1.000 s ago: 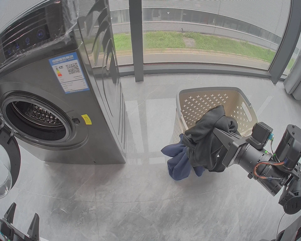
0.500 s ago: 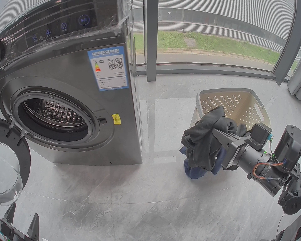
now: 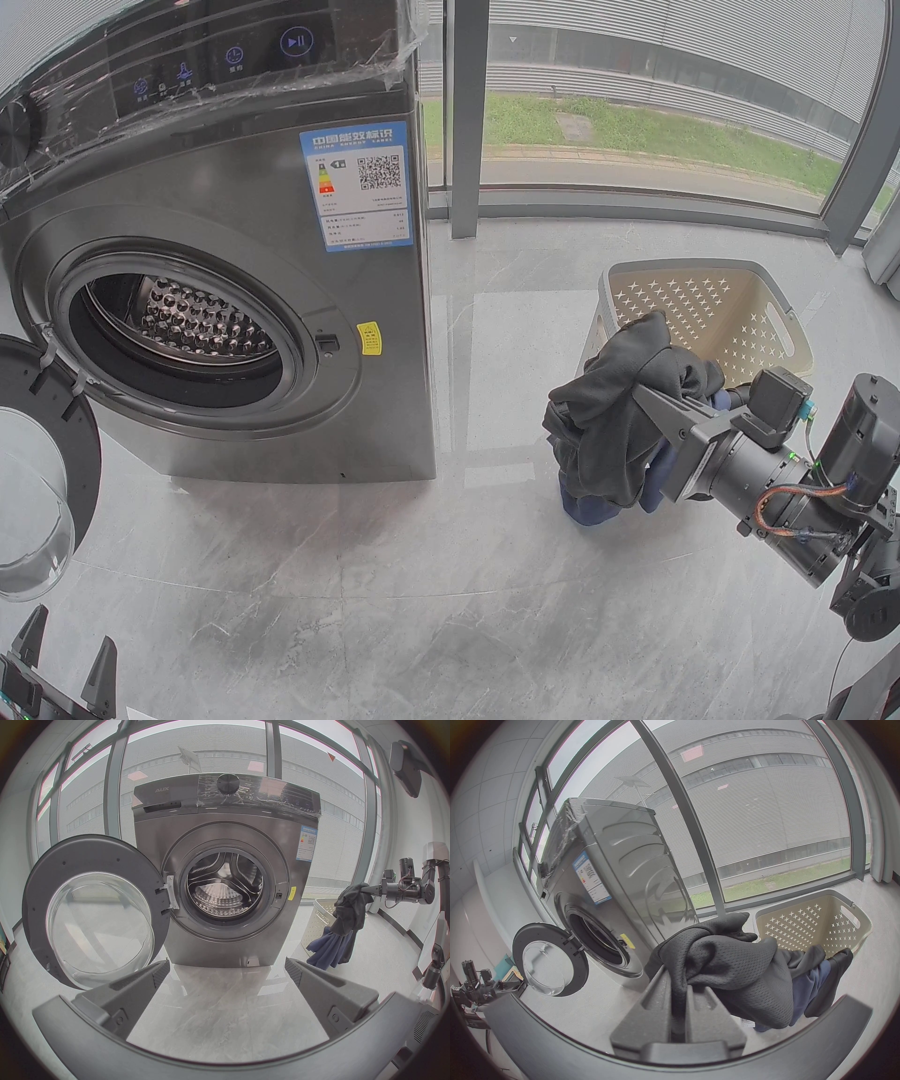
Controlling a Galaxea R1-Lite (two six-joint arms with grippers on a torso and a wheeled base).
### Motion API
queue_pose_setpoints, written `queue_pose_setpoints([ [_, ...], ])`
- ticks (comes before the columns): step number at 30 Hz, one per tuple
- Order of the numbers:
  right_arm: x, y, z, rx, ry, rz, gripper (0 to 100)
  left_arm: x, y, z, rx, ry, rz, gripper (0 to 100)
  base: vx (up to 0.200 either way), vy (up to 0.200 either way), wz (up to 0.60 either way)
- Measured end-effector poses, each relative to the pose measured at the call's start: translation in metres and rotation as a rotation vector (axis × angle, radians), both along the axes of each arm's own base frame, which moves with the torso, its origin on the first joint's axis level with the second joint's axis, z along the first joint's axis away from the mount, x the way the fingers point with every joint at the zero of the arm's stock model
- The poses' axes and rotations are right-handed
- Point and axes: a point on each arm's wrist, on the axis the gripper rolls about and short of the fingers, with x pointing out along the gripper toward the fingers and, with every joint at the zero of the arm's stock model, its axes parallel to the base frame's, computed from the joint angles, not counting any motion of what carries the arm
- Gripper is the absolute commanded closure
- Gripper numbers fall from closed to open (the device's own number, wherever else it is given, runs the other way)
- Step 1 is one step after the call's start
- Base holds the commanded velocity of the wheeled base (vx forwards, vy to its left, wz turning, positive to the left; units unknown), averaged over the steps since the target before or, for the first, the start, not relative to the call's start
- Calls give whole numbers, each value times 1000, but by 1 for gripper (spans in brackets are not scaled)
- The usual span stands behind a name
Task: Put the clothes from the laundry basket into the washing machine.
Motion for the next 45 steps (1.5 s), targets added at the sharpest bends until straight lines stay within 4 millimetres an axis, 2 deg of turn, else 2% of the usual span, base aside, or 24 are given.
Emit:
queue_pose_setpoints([
  [12, 0, 0, 0, -1, 2, -1, 100, 0, 0, 0, 0, 0, 0, 0, -33, 0, 0],
  [45, 0, 0, 0, 0, 1, -1, 100, 0, 0, 0, 0, 0, 0, 0, 0, 200, 0],
])
